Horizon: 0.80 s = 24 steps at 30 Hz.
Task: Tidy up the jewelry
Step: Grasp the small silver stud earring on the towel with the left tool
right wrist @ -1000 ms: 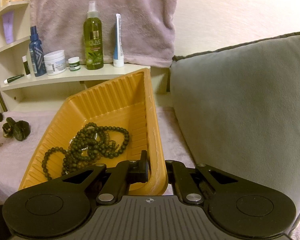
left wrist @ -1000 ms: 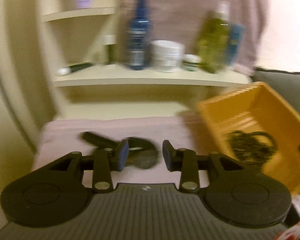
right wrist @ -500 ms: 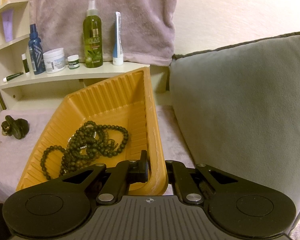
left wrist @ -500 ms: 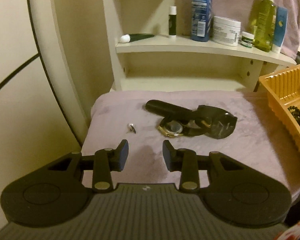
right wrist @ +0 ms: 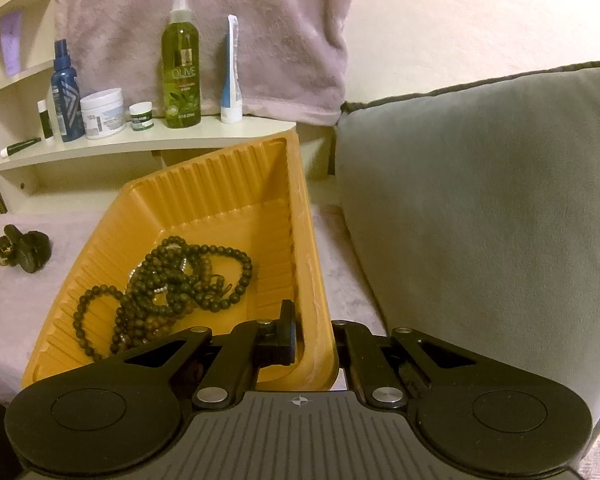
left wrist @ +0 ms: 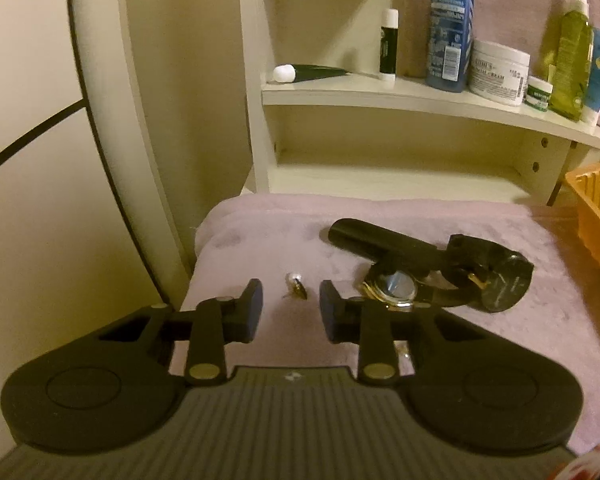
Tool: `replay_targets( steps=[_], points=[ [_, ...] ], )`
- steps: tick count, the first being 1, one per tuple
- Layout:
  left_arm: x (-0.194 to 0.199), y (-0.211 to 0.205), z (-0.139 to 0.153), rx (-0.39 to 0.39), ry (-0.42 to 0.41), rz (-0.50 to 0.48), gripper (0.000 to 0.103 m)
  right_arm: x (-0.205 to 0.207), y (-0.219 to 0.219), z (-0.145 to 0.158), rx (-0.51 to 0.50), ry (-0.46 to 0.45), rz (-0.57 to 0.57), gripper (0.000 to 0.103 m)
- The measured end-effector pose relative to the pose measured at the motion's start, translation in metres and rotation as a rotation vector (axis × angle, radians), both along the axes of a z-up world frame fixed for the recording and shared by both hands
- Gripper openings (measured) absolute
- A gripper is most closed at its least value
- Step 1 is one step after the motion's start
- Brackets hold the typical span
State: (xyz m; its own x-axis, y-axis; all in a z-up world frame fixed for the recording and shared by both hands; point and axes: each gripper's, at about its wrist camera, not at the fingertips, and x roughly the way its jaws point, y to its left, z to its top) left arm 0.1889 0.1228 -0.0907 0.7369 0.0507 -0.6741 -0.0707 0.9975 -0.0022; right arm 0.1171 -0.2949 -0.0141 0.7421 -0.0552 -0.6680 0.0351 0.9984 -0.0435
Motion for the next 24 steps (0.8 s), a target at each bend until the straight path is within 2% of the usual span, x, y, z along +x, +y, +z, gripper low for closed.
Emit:
replay_targets(
  steps=[11, 18, 24],
  points=[
    [0.016, 0.001, -0.009, 0.017, 0.032, -0.021, 0.011, -0.001, 0.0, 0.0, 0.0, -0.001, 0.001, 0.005],
    [0.012, -0.001, 0.001, -0.001, 0.031, -0.023, 0.011, -0.001, 0.0, 0.001, -0.001, -0.003, 0.003, 0.005],
    [-0.002, -0.011, 0.022, -0.008, -0.003, -0.053, 0.011, -0.003, 0.002, 0.003, 0.001, -0.01, 0.004, 0.005]
  ],
)
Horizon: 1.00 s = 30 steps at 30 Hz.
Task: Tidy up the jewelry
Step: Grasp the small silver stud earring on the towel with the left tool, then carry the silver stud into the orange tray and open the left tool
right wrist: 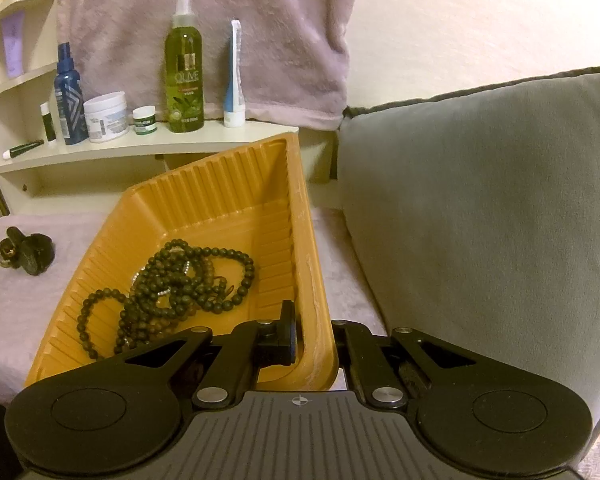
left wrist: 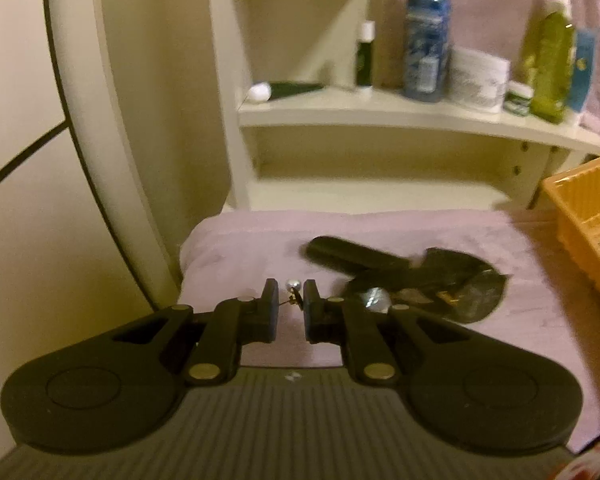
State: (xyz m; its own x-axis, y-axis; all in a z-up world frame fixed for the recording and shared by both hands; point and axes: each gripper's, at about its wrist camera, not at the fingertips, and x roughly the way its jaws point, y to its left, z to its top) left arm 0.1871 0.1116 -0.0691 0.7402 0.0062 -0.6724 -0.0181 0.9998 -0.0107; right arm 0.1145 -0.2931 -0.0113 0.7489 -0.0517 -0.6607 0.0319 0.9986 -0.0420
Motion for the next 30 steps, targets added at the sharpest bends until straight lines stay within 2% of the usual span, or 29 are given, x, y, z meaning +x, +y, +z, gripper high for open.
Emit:
replay_targets(
  steps=[8, 16, 24, 30],
  points=[
    [-0.018, -0.039, 0.038, -0.023, -0.053, -0.102, 0.011, -0.001, -0.001, -0.001, 0.008, -0.008, 0.0, 0.005],
    [-0.034, -0.102, 0.064, -0.072, -0.092, -0.275, 0.011, -0.002, 0.0, 0.0, 0.015, -0.011, -0.002, 0.005],
    [-0.049, -0.172, 0.075, -0.149, -0.09, -0.456, 0.011, -0.002, 0.0, 0.0, 0.018, -0.014, -0.004, 0.005],
    [-0.056, -0.208, 0.069, -0.15, -0.064, -0.549, 0.011, -0.002, 0.0, 0.0, 0.025, -0.019, -0.004, 0.005]
  ],
)
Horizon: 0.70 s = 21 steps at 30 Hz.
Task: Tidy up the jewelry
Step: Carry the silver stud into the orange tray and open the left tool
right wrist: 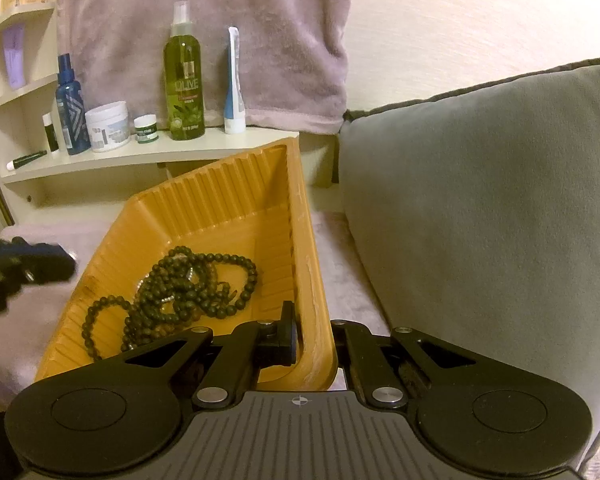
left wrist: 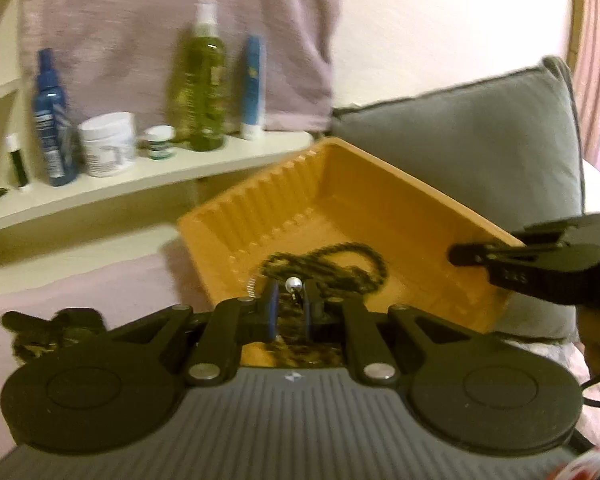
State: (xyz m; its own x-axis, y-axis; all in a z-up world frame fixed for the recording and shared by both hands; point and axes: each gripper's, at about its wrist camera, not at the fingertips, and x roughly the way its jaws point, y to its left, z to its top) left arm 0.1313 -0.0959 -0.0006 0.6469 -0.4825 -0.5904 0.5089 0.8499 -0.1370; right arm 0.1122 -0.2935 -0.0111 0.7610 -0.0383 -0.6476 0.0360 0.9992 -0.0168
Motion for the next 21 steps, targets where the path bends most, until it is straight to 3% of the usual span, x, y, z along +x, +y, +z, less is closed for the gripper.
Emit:
replay_targets(
  steps=[13, 16, 21],
  points=[
    [0.0, -0.016, -0.015, 0.0, 0.044, -0.027, 0.011, 0.0, 0.001, 0.002, 0.009, -0.004, 0.002, 0.005],
    [-0.001, -0.017, -0.019, 0.007, 0.05, -0.025, 0.021, -0.001, 0.0, 0.003, 0.009, -0.005, 0.003, 0.005],
    [-0.004, -0.015, -0.019, 0.004, 0.046, -0.018, 0.021, -0.001, 0.001, 0.003, 0.008, -0.006, 0.004, 0.005]
  ],
)
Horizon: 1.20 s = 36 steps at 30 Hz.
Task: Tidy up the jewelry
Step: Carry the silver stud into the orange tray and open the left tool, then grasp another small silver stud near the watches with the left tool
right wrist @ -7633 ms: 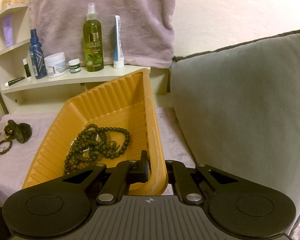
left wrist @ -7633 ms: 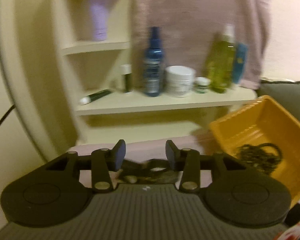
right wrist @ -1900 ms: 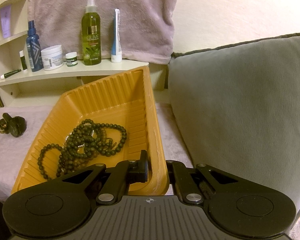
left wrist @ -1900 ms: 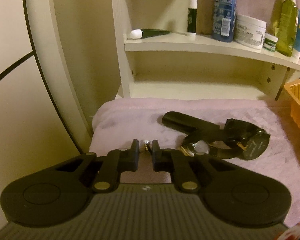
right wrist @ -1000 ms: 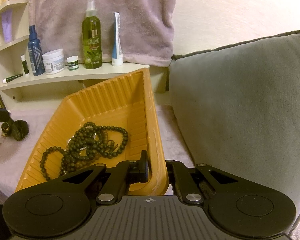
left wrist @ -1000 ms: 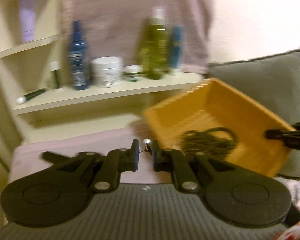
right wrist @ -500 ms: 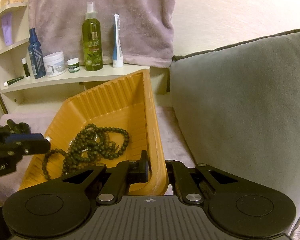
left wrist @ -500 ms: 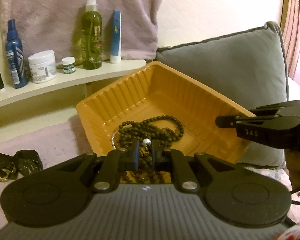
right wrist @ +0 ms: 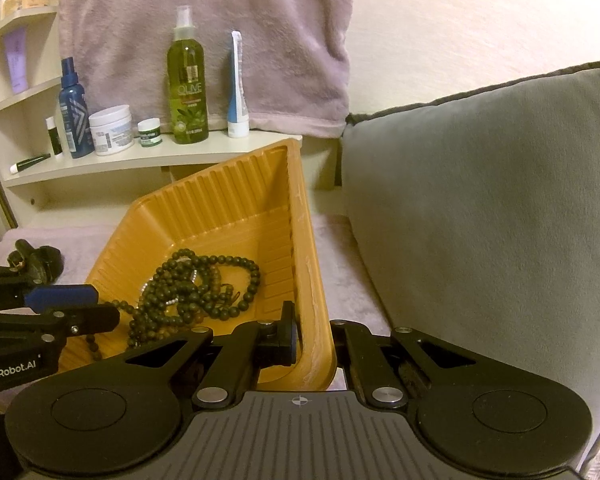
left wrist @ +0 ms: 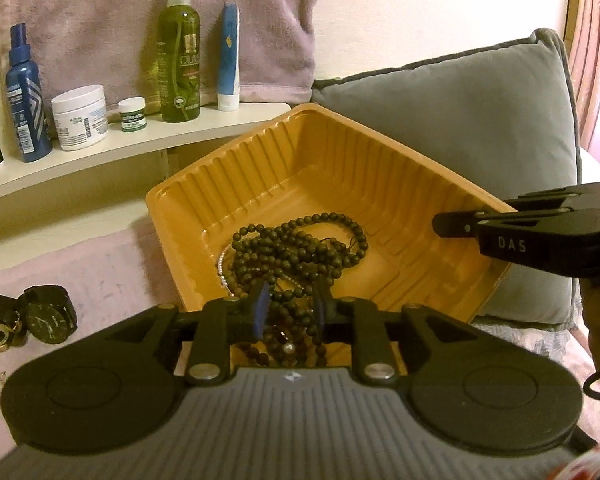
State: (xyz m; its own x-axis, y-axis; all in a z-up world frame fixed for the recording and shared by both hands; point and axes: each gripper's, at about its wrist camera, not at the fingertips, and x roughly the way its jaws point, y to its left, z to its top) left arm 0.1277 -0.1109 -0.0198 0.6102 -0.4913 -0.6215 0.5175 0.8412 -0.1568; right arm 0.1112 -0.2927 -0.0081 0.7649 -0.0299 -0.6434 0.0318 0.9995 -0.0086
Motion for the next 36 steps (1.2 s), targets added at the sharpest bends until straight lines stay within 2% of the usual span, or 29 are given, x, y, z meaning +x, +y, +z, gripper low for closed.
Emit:
replay_targets(
  steps=[8, 15, 20, 22, 29, 36],
  points=[
    [0.0, 0.025, 0.01, 0.007, -0.049, 0.083, 0.021, 0.0, 0.001, 0.0, -0.002, 0.0, 0.001, 0.005],
    [-0.003, 0.089, 0.009, 0.014, -0.063, 0.295, 0.021, 0.0, 0.001, 0.0, -0.003, 0.002, 0.002, 0.005],
    [-0.003, 0.142, -0.009, 0.083, -0.047, 0.457, 0.021, 0.0, 0.001, 0.0, -0.008, 0.004, 0.002, 0.005],
    [-0.004, 0.156, -0.017, 0.117, -0.043, 0.492, 0.021, 0.001, 0.0, -0.002, -0.01, 0.006, 0.001, 0.005],
    [-0.001, 0.181, -0.045, 0.156, -0.005, 0.533, 0.021, 0.002, -0.001, -0.004, -0.022, 0.014, 0.001, 0.005],
    [0.014, 0.178, -0.061, 0.177, -0.009, 0.493, 0.021, 0.004, 0.0, -0.003, -0.028, 0.017, 0.0, 0.005]
  ],
)
